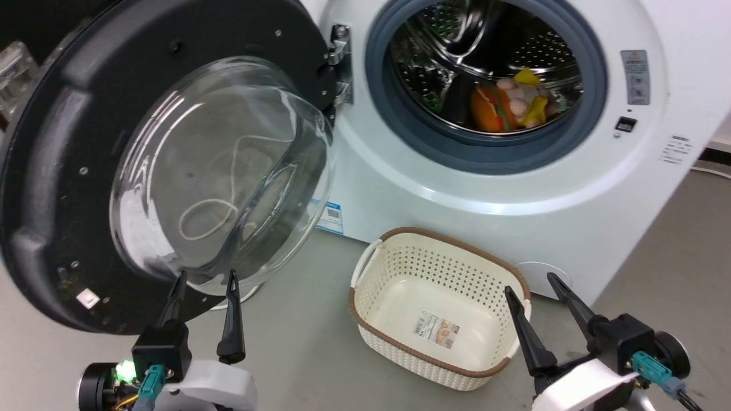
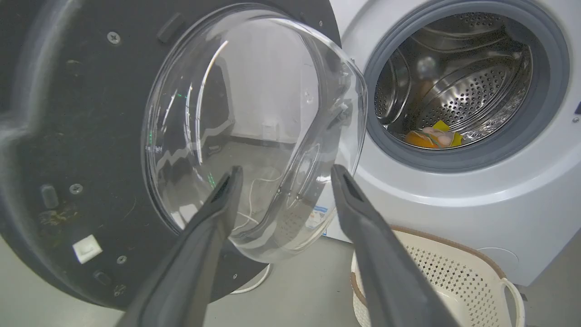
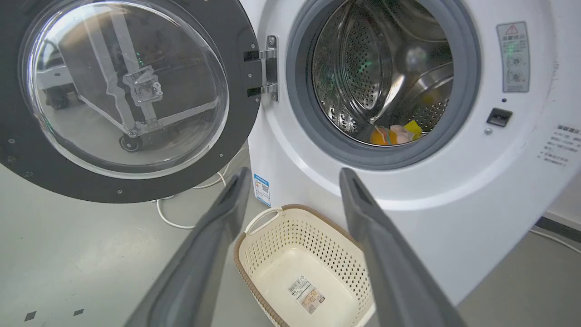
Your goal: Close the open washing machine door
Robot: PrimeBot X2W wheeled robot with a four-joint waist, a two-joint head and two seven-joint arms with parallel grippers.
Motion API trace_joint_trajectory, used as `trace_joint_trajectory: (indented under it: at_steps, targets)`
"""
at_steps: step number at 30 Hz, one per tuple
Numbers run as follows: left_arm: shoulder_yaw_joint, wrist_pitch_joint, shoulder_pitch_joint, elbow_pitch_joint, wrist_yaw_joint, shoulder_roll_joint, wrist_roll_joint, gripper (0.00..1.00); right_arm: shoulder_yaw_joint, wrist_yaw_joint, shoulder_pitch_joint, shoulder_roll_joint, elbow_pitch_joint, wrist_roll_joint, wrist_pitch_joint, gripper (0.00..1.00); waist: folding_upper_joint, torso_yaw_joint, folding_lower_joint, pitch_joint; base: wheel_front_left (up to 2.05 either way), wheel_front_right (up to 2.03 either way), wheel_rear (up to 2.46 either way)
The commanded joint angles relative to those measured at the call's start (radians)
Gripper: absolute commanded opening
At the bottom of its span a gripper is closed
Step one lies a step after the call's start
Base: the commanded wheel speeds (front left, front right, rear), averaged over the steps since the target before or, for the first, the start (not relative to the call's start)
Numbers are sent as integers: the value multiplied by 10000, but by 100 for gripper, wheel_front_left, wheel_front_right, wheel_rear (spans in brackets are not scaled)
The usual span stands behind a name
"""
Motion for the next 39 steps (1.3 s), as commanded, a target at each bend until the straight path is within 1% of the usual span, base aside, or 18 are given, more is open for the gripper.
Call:
trace_joint_trajectory:
  at_steps: [1, 16, 23, 28, 39]
  targets:
    - [36, -91, 156, -84, 68, 14, -85, 100, 93, 3, -194, -38, 65, 71, -99, 100, 0, 91, 0, 31, -22, -22, -22]
    - [-163, -404, 359, -256, 340, -8, -108, 100, 513, 4, -330, -241, 131, 320, -411, 100, 0, 722, 0, 45, -13, -13, -13]
    - [-185, -551, 435, -368, 448, -11, -125, 100, 757, 4, -378, -299, 175, 398, -557, 100, 0, 1011, 0, 37, -1, -1, -1]
    - [-149, -739, 561, -532, 562, -13, -166, 100, 1095, 5, -454, -393, 284, 592, -744, 100, 0, 1379, 0, 28, 0, 0, 0]
    - [-111, -969, 643, -779, 697, -15, -190, 100, 1339, 6, -496, -456, 396, 801, -973, 100, 0, 1830, 0, 11, 0, 0, 0]
